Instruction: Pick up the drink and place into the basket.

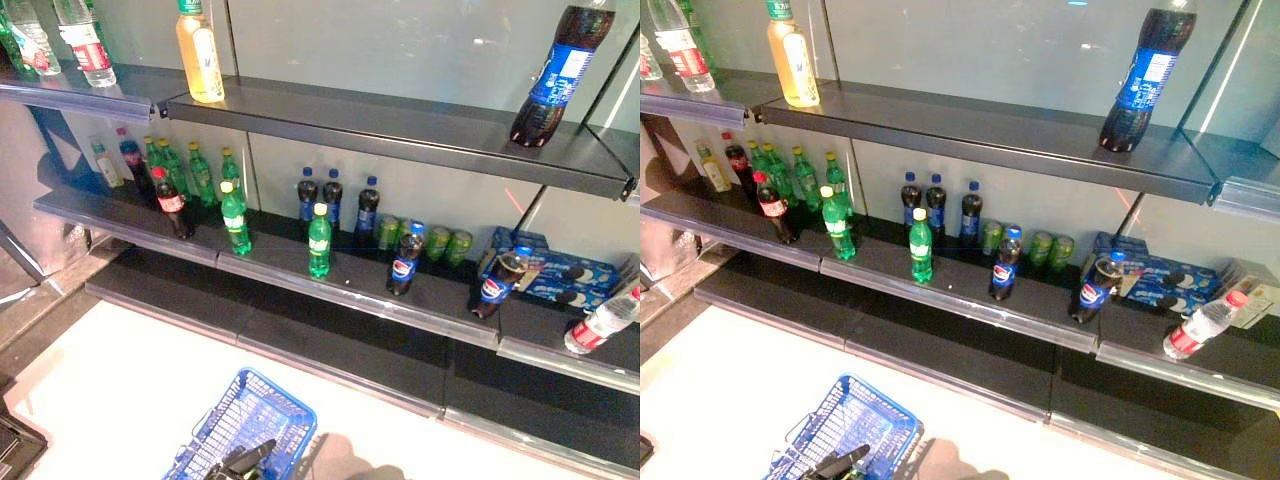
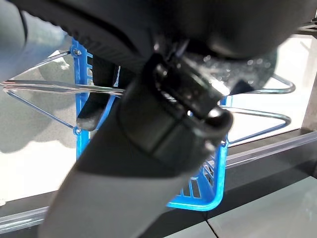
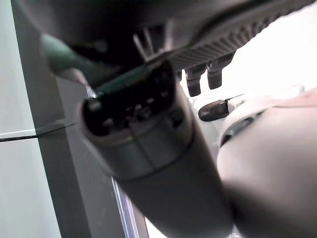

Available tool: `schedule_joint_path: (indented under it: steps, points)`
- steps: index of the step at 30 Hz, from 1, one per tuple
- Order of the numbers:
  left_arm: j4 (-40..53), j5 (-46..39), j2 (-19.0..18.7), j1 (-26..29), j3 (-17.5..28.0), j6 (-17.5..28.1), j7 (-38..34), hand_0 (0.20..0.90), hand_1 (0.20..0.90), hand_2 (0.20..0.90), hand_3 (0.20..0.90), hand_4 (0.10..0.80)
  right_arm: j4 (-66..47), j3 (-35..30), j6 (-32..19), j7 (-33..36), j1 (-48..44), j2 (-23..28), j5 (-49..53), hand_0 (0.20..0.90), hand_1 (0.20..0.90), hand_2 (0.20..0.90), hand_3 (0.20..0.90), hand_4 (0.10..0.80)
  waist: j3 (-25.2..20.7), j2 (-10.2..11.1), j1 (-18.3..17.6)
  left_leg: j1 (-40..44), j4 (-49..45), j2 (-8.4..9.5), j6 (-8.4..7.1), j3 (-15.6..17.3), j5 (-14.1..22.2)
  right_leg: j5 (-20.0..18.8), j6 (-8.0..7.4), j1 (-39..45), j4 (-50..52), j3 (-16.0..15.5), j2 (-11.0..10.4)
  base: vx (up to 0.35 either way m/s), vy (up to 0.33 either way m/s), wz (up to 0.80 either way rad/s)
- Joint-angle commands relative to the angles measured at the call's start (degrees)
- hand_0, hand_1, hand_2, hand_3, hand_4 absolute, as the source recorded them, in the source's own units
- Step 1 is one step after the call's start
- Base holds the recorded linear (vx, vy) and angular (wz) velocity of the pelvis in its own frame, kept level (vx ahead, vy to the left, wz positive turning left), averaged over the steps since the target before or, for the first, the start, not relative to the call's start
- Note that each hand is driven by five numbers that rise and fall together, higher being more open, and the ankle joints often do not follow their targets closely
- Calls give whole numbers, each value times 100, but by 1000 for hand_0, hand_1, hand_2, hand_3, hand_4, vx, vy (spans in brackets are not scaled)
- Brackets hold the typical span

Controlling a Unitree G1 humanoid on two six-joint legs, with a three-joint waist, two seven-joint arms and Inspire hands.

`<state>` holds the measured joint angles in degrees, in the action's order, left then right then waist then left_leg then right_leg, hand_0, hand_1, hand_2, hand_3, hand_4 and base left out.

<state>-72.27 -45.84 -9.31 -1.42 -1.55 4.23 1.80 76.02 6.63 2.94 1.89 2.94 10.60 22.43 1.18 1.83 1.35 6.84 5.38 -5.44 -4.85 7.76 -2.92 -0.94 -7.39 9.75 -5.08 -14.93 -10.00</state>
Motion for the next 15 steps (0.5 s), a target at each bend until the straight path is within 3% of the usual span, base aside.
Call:
schedule_joint_path:
  steps: [1,7,9,15]
  points:
    - [-54,335,91,205,-199,217,69,300,300,300,200,100,577,95,268,227,-196,122,-416,900,900,900,900,800,388,-284,182,109,-38,-283,-78,206,293,-190,-164,-100,180,-215,-326,0,0,0]
    - [-56,322,82,237,-196,179,36,300,300,300,200,100,567,60,56,990,-218,151,-382,900,900,900,900,800,395,-260,191,116,-38,-294,-81,213,287,-209,-179,-101,177,-210,-326,0,0,0]
    - [-39,310,56,245,-196,164,14,300,300,300,200,100,427,-13,-336,1571,-268,242,-344,900,900,900,900,800,388,-241,195,113,-38,-296,-87,202,290,-226,-196,-110,172,-179,-319,0,0,0]
    - [93,308,-95,233,-205,41,-8,300,300,300,200,100,-161,-103,-976,2152,-422,450,-206,900,900,900,900,800,414,-177,217,115,-38,-330,-94,224,284,-245,-221,-123,175,-151,-311,-9,-24,-2]
